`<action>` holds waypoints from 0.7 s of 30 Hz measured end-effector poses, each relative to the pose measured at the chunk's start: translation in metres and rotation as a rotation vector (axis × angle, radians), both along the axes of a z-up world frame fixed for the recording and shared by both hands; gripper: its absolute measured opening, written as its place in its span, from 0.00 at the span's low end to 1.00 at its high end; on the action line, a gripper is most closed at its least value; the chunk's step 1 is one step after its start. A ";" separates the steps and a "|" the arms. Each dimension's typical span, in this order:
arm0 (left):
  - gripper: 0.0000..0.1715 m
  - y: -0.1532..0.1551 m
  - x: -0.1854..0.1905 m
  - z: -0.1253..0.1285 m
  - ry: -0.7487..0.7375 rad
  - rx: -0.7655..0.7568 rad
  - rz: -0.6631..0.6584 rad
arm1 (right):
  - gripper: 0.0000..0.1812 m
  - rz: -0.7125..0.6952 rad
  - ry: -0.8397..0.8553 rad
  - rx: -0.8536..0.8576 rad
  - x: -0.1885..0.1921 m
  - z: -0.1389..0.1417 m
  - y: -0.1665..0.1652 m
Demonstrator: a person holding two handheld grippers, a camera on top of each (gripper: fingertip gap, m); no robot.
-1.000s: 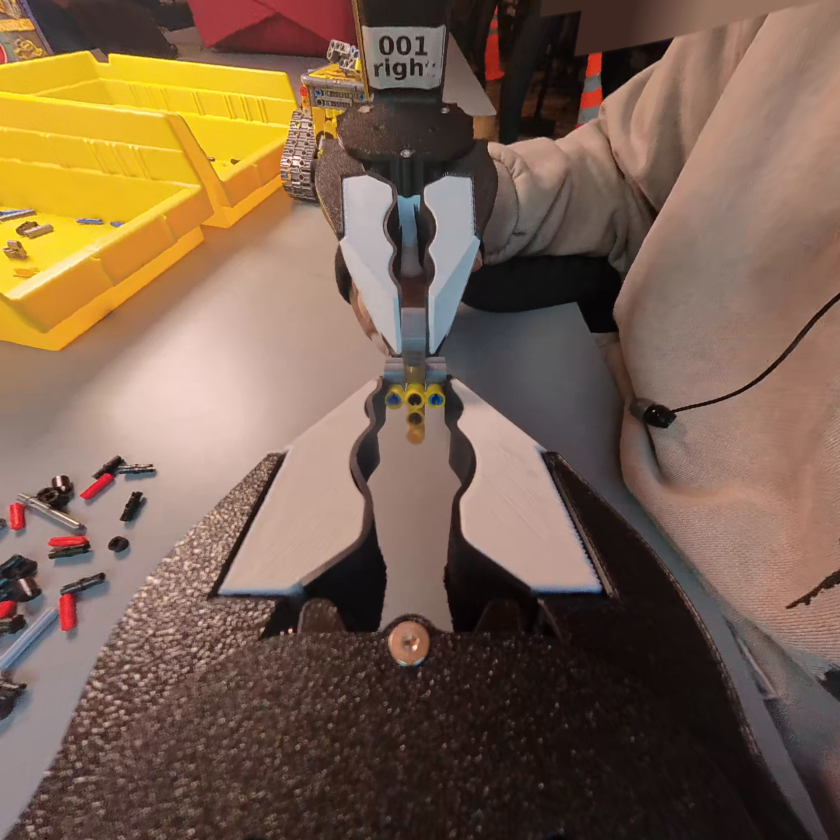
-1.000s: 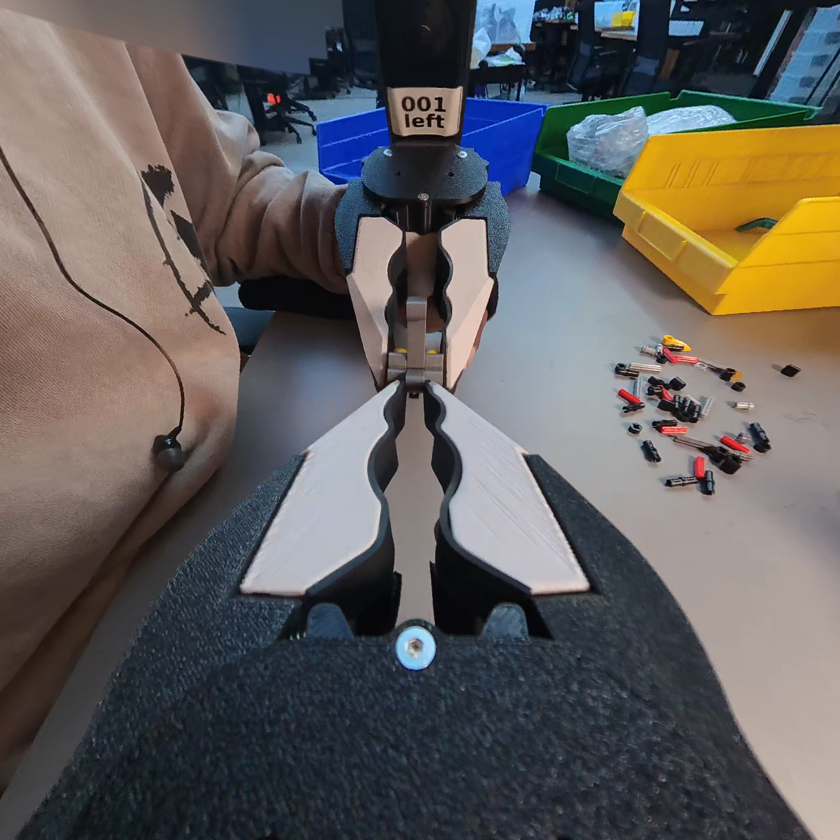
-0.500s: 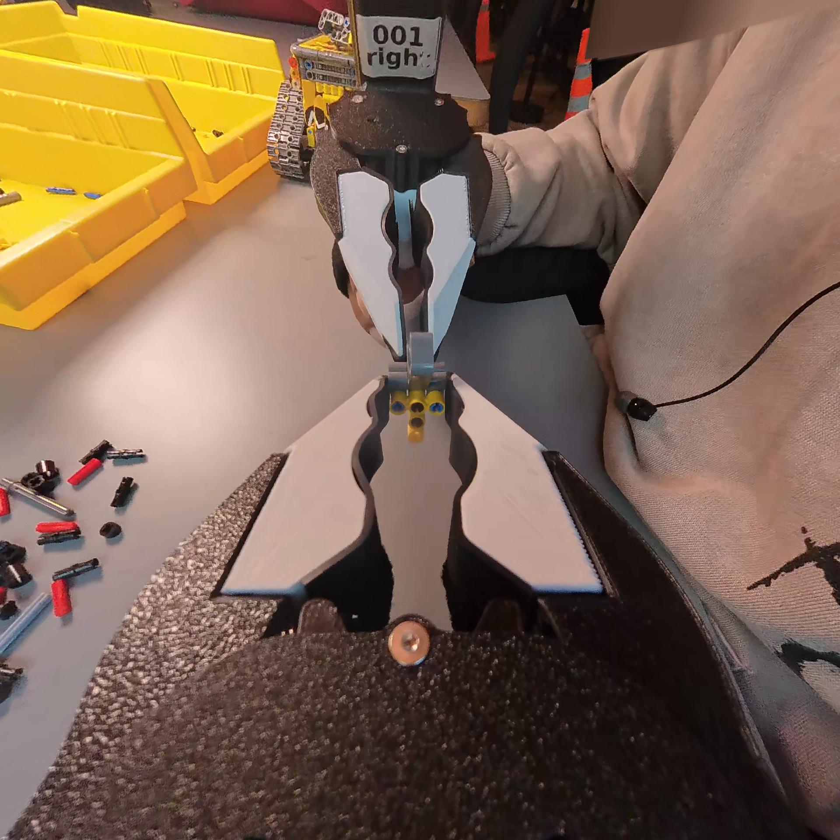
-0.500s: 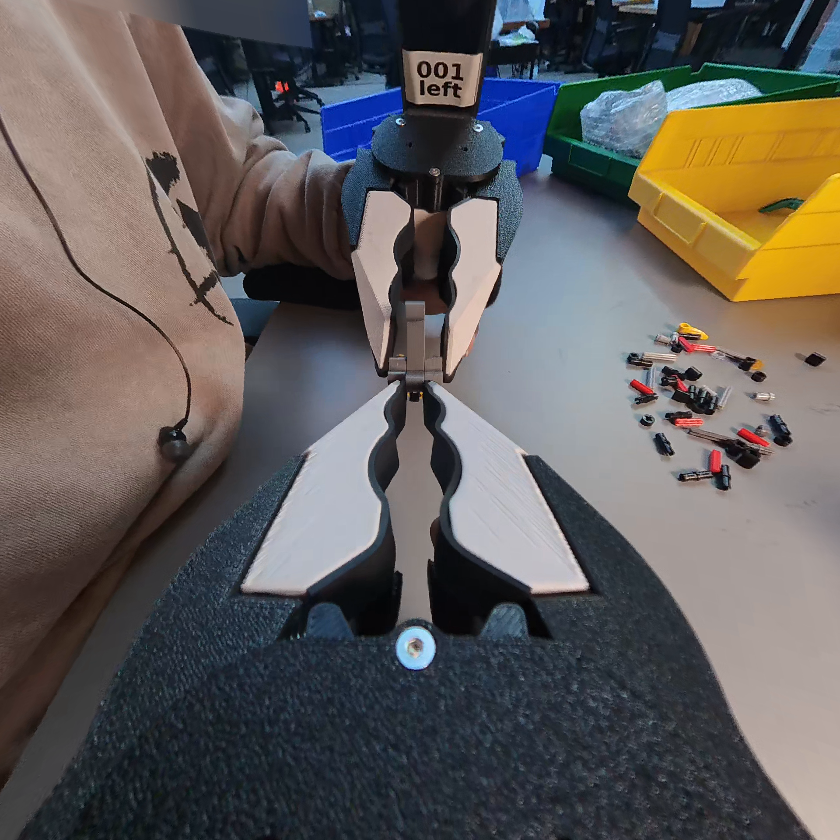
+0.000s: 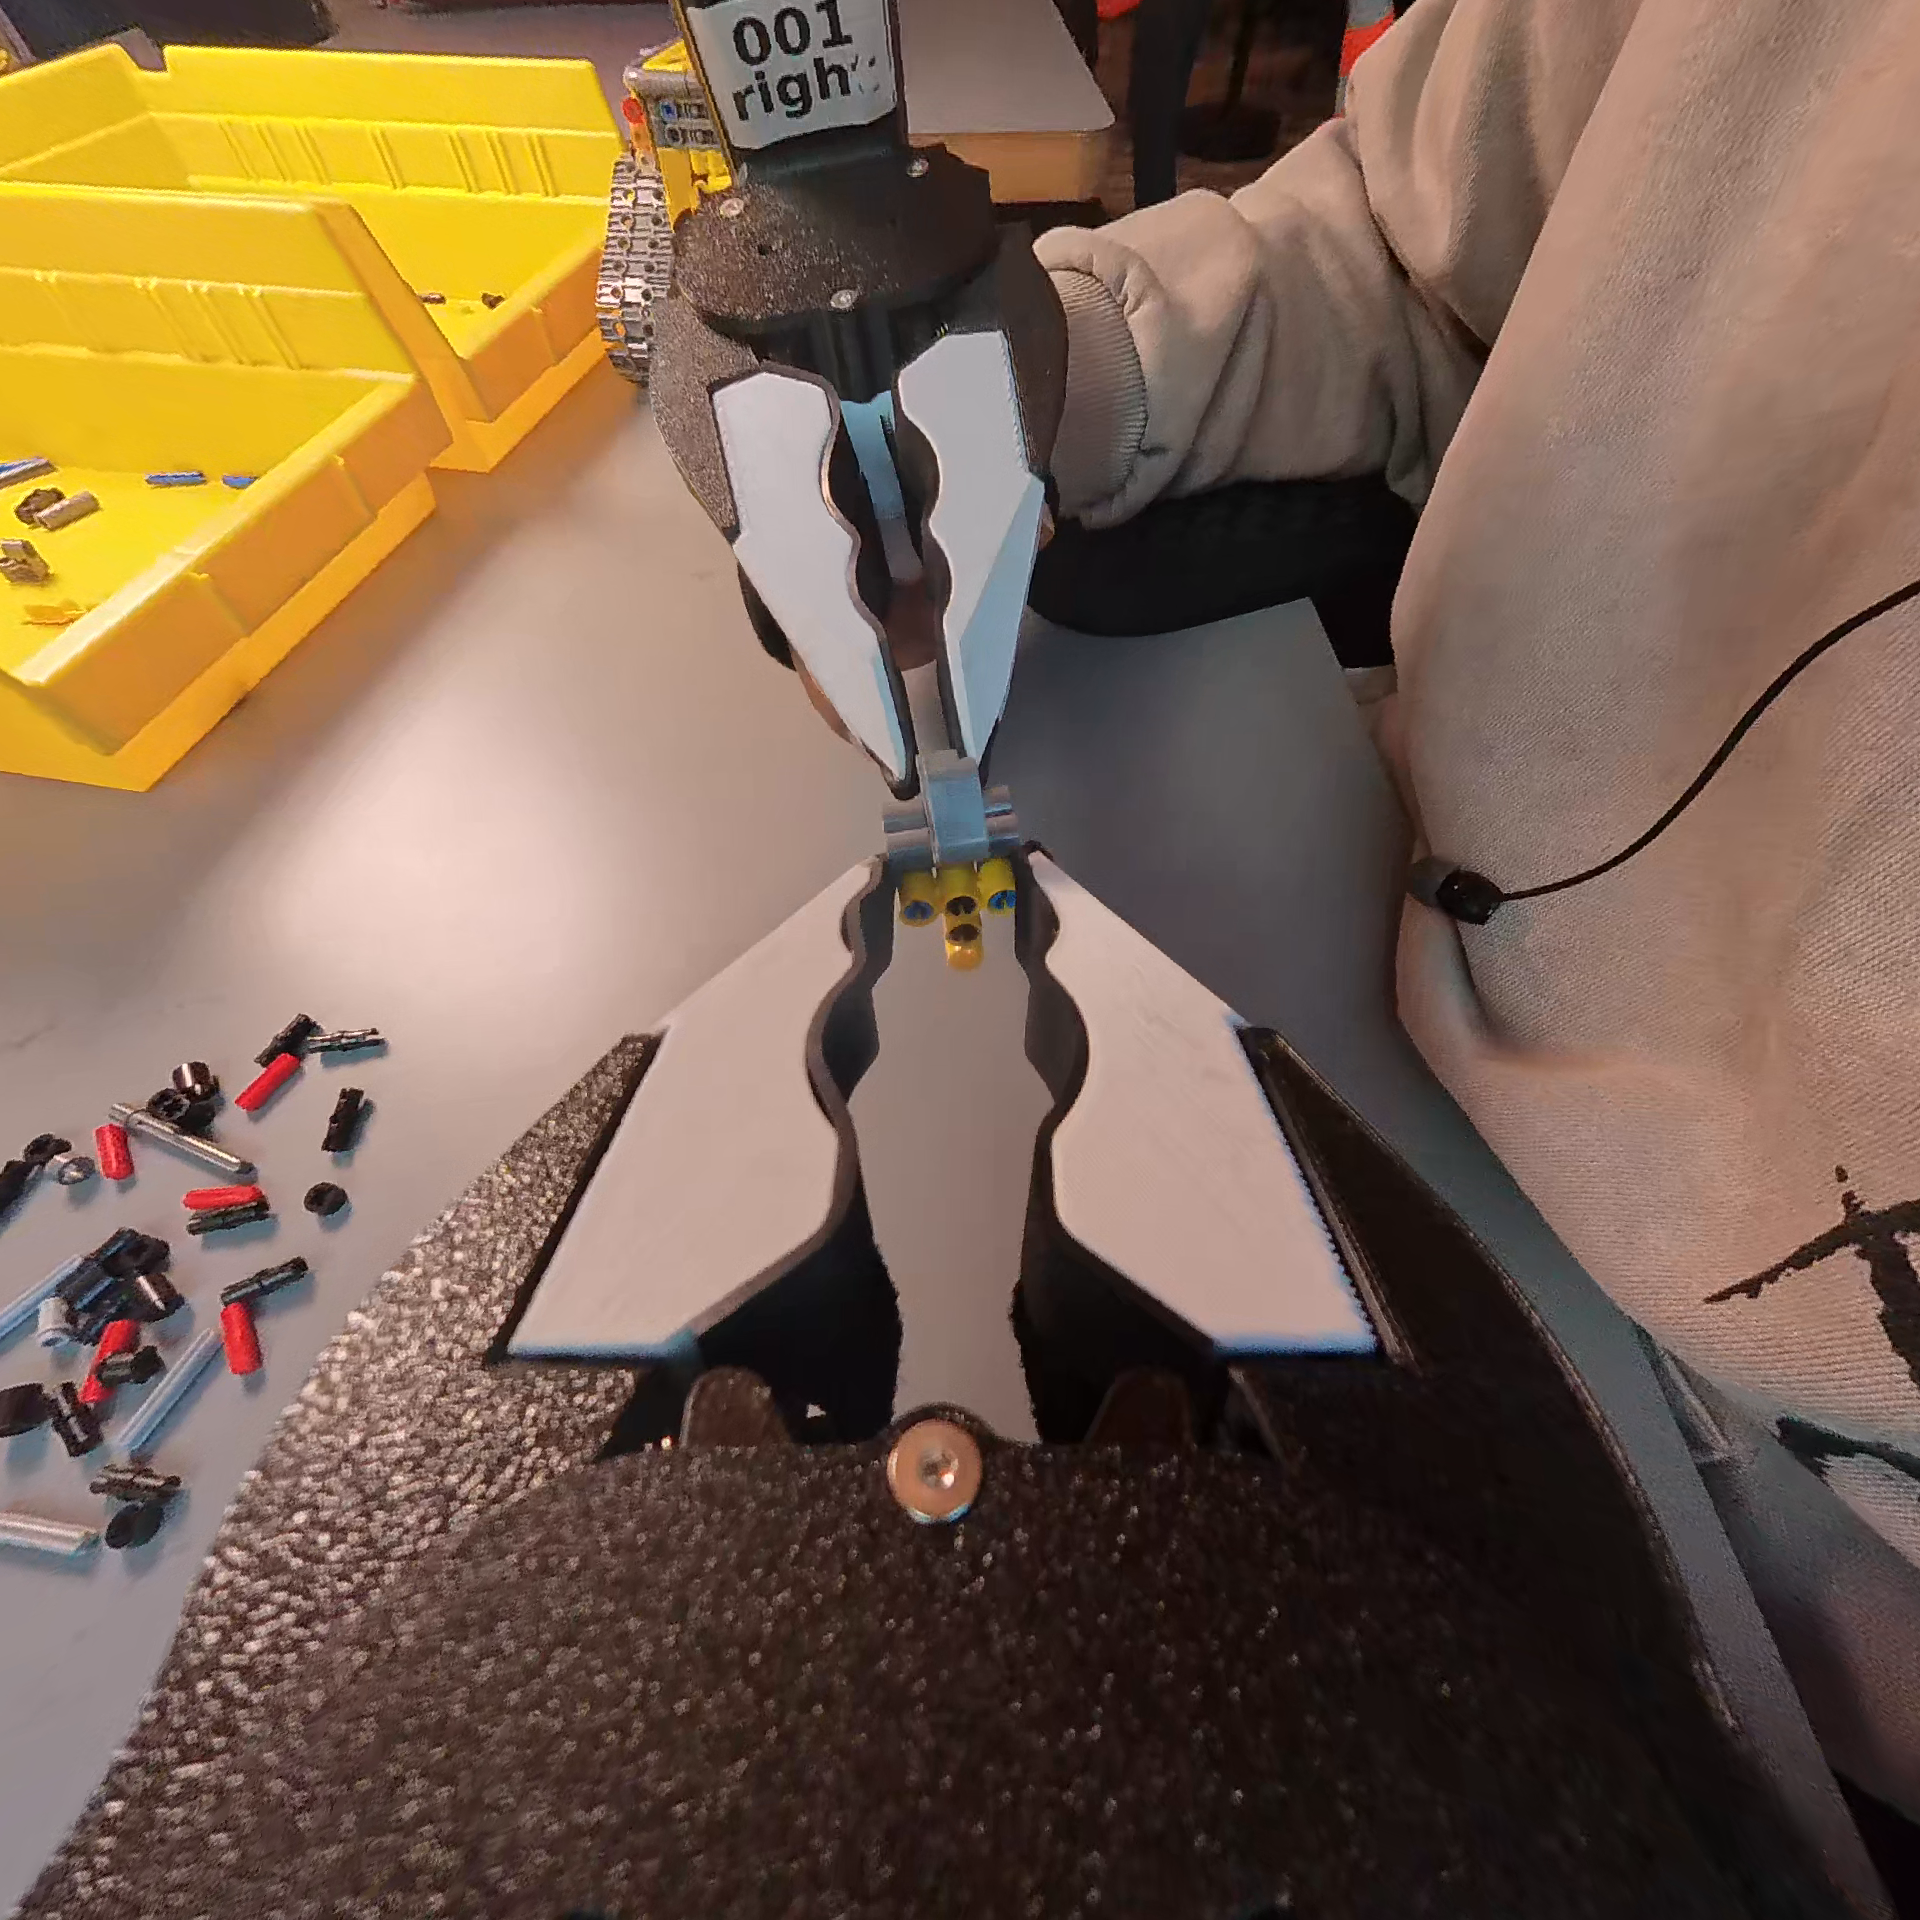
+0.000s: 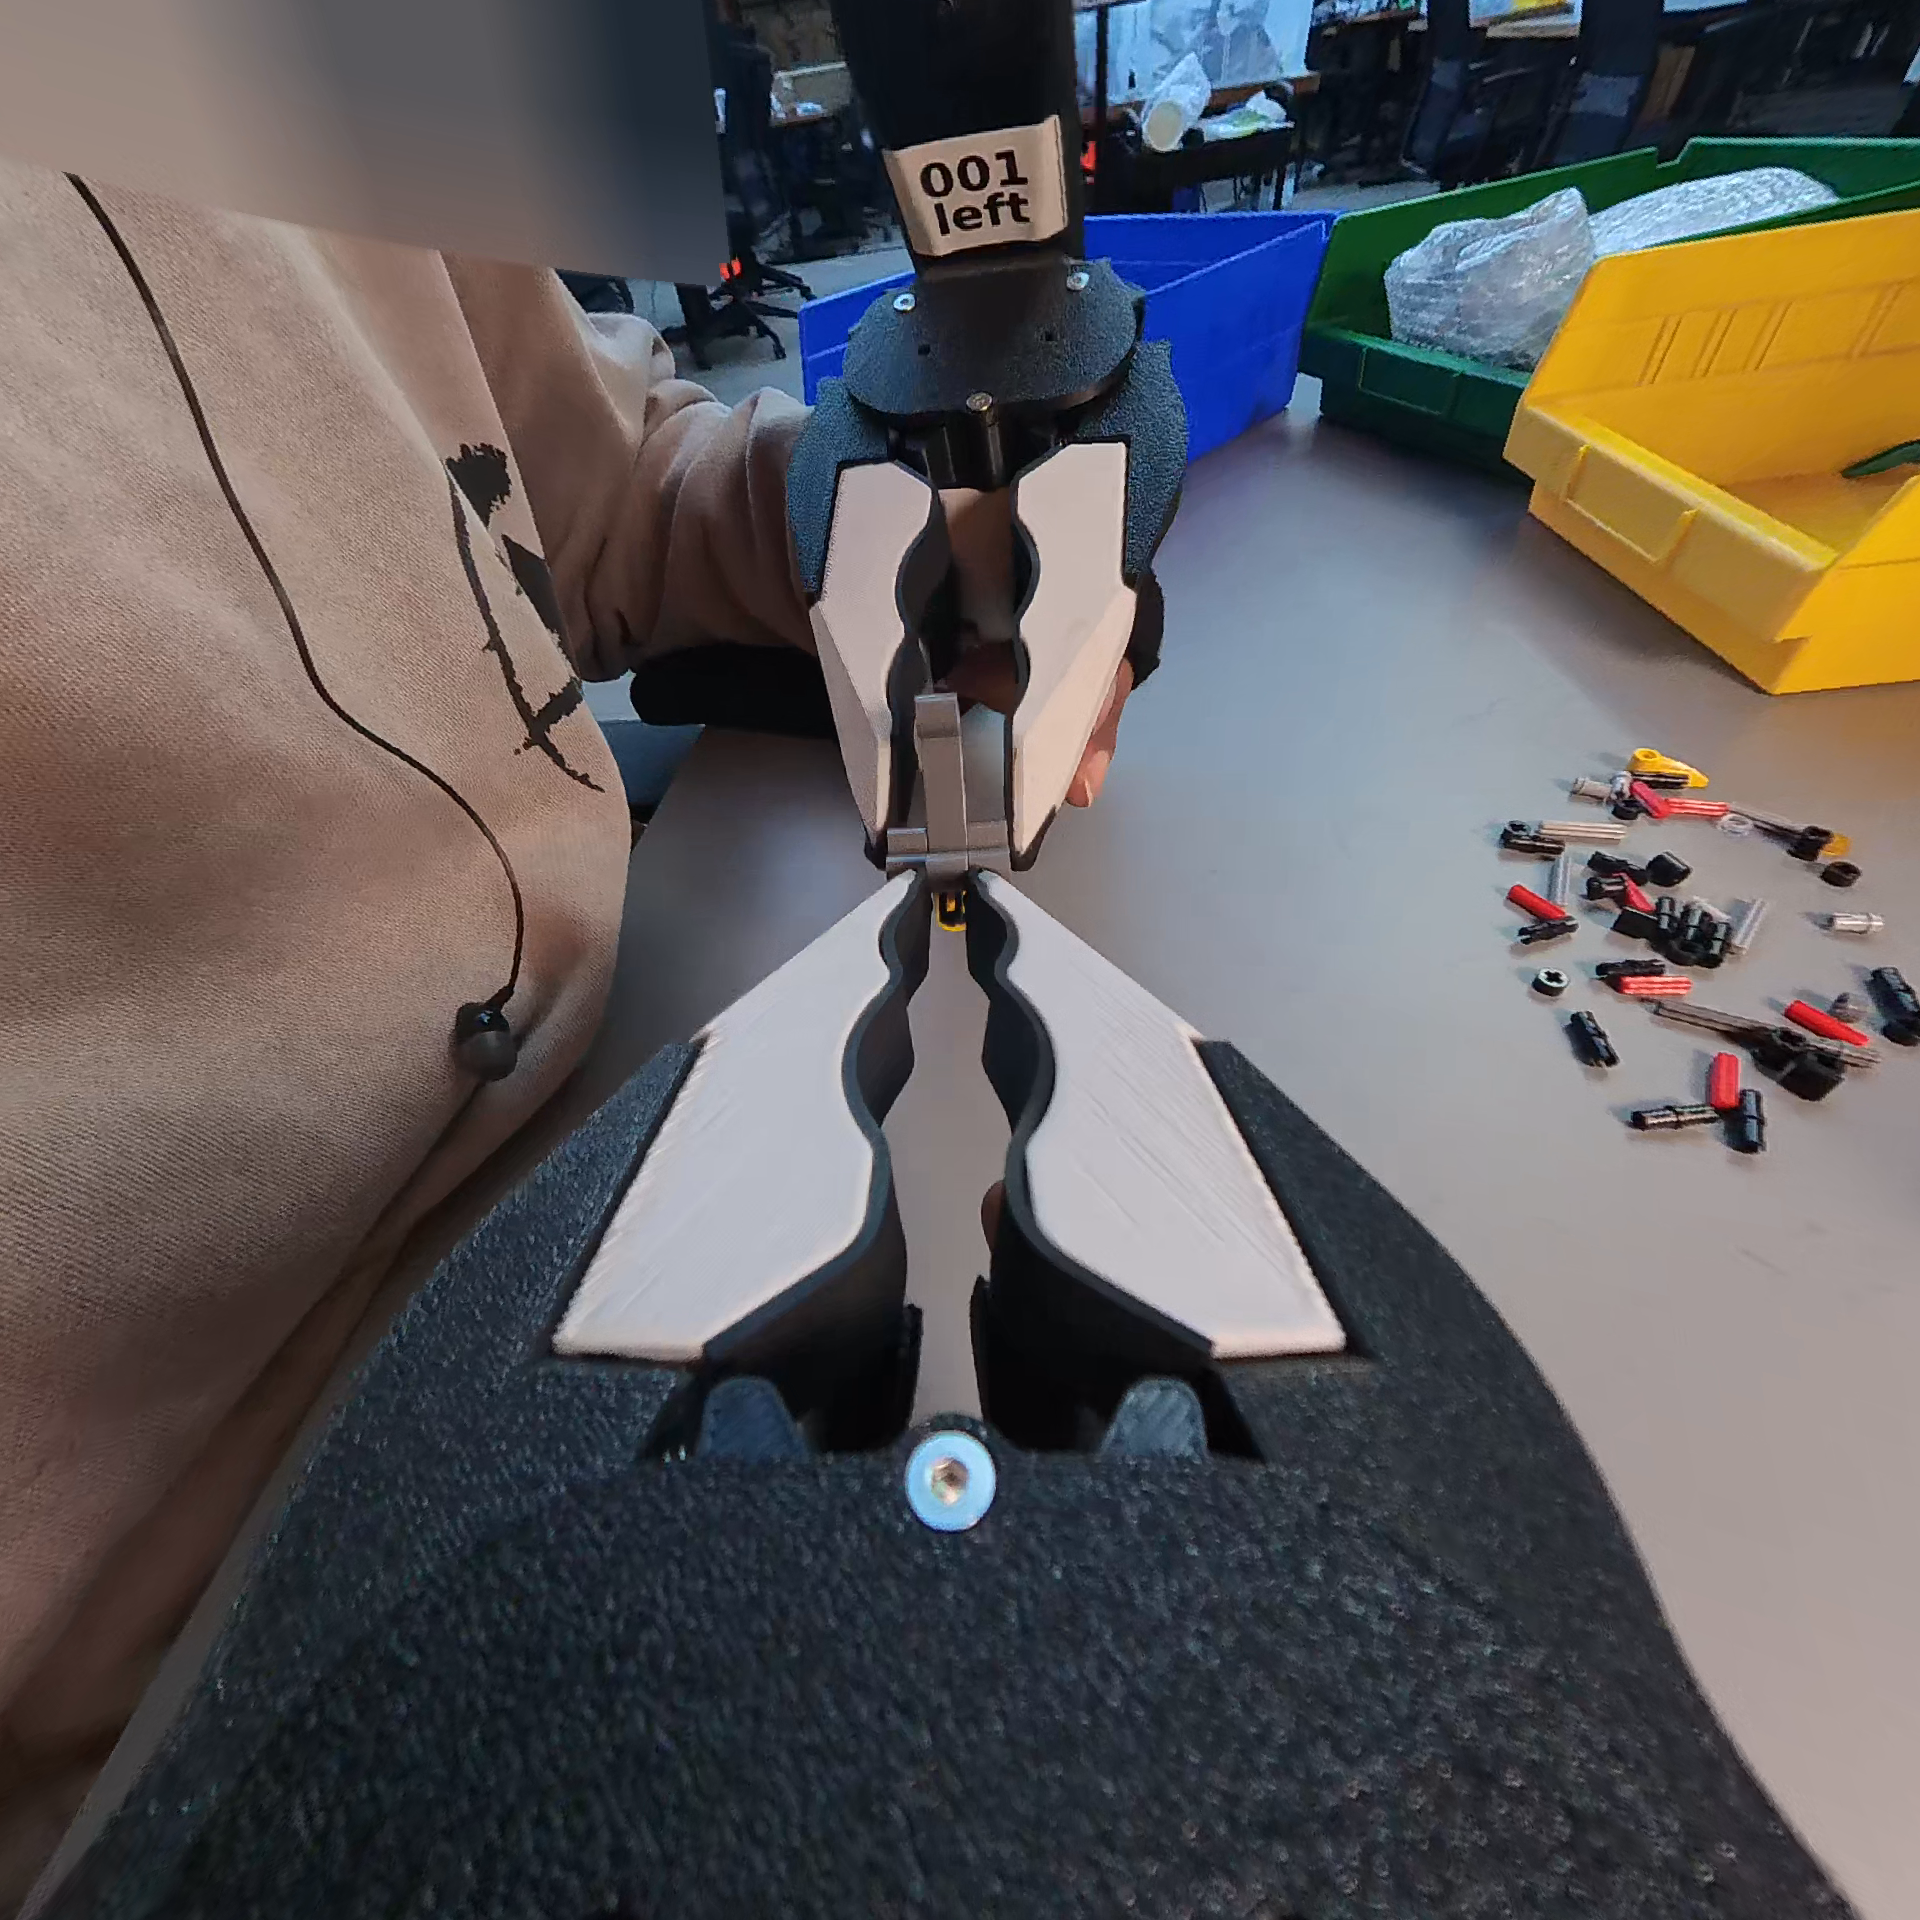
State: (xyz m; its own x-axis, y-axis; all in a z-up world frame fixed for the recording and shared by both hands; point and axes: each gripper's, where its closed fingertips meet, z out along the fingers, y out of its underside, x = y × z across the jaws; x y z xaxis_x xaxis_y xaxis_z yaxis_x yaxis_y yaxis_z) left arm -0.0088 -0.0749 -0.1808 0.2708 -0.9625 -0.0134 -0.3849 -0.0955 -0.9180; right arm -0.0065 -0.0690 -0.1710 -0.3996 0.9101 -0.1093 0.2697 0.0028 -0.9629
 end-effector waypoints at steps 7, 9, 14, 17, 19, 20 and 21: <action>0.14 0.006 -0.001 -0.008 0.011 -0.027 0.041 | 0.02 -0.051 -0.028 -0.022 -0.005 -0.006 0.007; 0.14 0.007 -0.001 -0.009 0.025 -0.014 0.048 | 0.03 -0.059 -0.030 -0.016 -0.005 -0.007 0.007; 0.15 0.007 0.000 -0.013 0.052 -0.007 0.053 | 0.03 -0.060 -0.028 -0.017 -0.006 -0.006 0.007; 0.14 0.007 -0.001 -0.010 0.039 -0.036 0.051 | 0.03 -0.051 -0.032 -0.007 -0.004 -0.007 0.005; 0.14 0.007 -0.001 -0.007 0.003 -0.061 0.053 | 0.03 -0.058 -0.024 0.004 -0.003 -0.005 0.007; 0.14 0.008 -0.001 -0.003 -0.020 -0.063 0.055 | 0.02 -0.058 -0.013 0.000 -0.002 -0.002 0.007; 0.14 0.009 -0.002 0.002 -0.047 -0.064 0.059 | 0.02 -0.063 0.001 -0.013 -0.001 0.000 0.009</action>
State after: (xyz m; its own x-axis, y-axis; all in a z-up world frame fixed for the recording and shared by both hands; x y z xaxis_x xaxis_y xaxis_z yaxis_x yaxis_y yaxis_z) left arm -0.0105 -0.0658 -0.1789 0.3259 -0.9434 0.0617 -0.3333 -0.1757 -0.9263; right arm -0.0080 -0.0603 -0.1706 -0.3417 0.9320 -0.1207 0.2679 -0.0265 -0.9631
